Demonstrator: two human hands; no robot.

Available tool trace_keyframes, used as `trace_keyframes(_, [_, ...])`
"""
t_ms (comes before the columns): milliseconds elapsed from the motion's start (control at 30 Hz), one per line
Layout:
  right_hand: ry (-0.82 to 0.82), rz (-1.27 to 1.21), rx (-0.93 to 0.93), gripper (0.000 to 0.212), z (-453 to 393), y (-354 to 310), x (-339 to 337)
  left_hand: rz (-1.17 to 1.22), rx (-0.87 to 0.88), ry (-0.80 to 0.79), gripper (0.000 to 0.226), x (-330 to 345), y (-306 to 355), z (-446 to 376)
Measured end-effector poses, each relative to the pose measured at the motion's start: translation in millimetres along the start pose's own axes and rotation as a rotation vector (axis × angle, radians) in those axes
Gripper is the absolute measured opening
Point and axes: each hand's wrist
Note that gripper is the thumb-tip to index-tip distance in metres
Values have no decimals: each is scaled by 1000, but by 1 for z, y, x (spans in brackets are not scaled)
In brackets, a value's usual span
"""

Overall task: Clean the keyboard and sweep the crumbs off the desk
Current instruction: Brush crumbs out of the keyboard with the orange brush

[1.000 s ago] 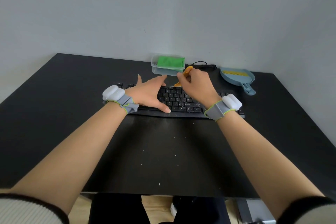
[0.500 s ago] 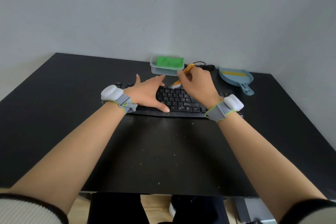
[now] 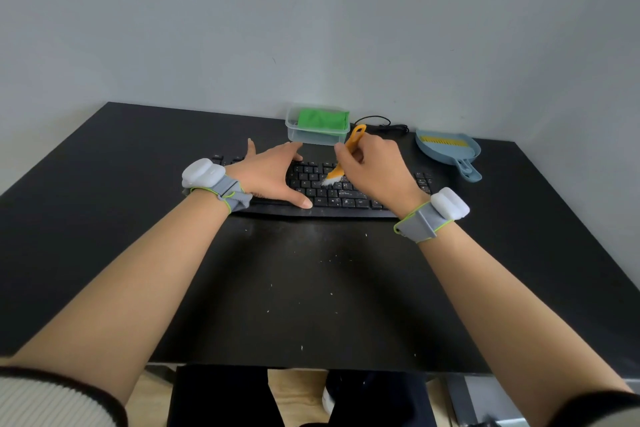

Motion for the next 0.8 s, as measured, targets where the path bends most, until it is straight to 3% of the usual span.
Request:
trace_keyframes(333, [-41, -5, 18, 37, 0, -1, -5, 6, -14, -15, 124, -2, -4, -1])
trace_keyframes(567, [134, -49, 68, 42, -19, 15, -3, 2, -7, -26, 120, -2, 2, -4])
trace_keyframes(800, [99, -47, 72, 36, -28, 11, 20, -14, 34, -8, 124, 4, 14, -6])
Point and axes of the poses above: each hand's wrist, its own z-axis away from the middle knuckle, its own x-axis out of the palm, y = z × x, and after that the axes turned 7 degrees about y, right-handed
